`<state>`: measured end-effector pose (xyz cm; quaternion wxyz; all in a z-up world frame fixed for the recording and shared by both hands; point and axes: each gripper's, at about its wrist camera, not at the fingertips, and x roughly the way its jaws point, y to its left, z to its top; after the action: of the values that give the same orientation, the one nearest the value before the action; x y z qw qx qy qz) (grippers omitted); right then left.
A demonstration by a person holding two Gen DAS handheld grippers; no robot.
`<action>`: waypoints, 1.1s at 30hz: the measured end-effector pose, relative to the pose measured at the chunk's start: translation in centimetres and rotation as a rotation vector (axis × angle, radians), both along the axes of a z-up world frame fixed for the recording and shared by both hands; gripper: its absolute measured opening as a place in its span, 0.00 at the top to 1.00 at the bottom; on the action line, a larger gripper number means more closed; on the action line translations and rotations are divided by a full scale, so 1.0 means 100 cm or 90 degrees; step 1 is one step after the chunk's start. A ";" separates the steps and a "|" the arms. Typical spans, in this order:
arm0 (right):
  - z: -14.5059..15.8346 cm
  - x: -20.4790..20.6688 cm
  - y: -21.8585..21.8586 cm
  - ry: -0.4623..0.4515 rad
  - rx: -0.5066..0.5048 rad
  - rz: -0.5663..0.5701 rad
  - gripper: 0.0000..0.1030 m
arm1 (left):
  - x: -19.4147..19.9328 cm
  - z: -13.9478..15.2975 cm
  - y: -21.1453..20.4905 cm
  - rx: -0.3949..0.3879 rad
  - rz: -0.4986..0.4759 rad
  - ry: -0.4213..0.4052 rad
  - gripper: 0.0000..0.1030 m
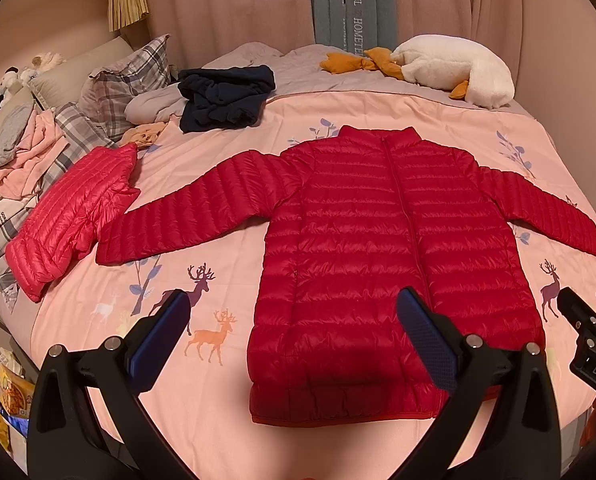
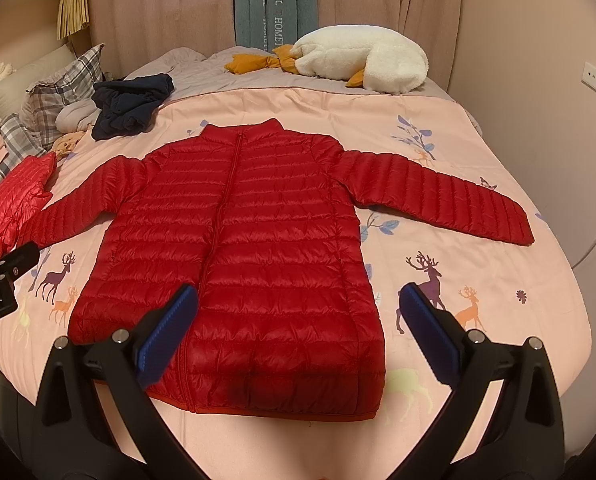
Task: Fold large clothes
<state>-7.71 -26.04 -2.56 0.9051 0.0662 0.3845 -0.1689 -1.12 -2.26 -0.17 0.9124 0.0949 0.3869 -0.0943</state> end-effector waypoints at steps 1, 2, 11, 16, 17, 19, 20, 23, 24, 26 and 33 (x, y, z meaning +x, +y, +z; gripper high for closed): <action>0.000 0.000 0.000 0.000 0.000 0.000 0.02 | 0.000 0.000 -0.001 0.001 -0.001 0.000 0.01; -0.001 0.000 0.000 0.001 0.000 -0.001 0.02 | 0.000 -0.001 -0.001 0.001 -0.001 0.000 0.01; -0.009 0.000 -0.008 -0.024 0.064 0.016 0.02 | 0.007 -0.010 -0.003 -0.026 -0.013 0.026 0.01; -0.027 -0.003 -0.031 -0.106 0.228 0.028 0.02 | 0.027 -0.031 0.013 -0.145 -0.028 0.103 0.01; -0.029 -0.003 -0.034 -0.117 0.243 0.026 0.02 | 0.032 -0.038 0.019 -0.172 -0.029 0.119 0.01; -0.032 -0.003 -0.039 -0.143 0.271 0.019 0.02 | 0.041 -0.048 0.029 -0.217 -0.021 0.136 0.01; -0.034 -0.002 -0.042 -0.158 0.286 0.018 0.02 | 0.048 -0.054 0.037 -0.247 -0.012 0.141 0.01; -0.037 -0.001 -0.045 -0.191 0.295 0.024 0.02 | 0.063 -0.064 0.063 -0.314 0.021 0.134 0.01; -0.036 0.000 -0.045 -0.196 0.292 0.030 0.02 | 0.070 -0.067 0.073 -0.333 0.039 0.129 0.01; -0.034 0.003 -0.041 -0.196 0.275 0.048 0.02 | 0.087 -0.073 0.100 -0.372 0.078 0.109 0.01; -0.036 0.019 -0.032 -0.174 0.265 0.098 0.02 | 0.153 -0.123 0.206 -0.467 0.285 0.101 0.01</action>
<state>-5.86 -29.21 -6.14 0.9258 0.2435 0.2891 -0.0061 14.18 18.38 -12.52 0.8512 -0.3294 0.4073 -0.0326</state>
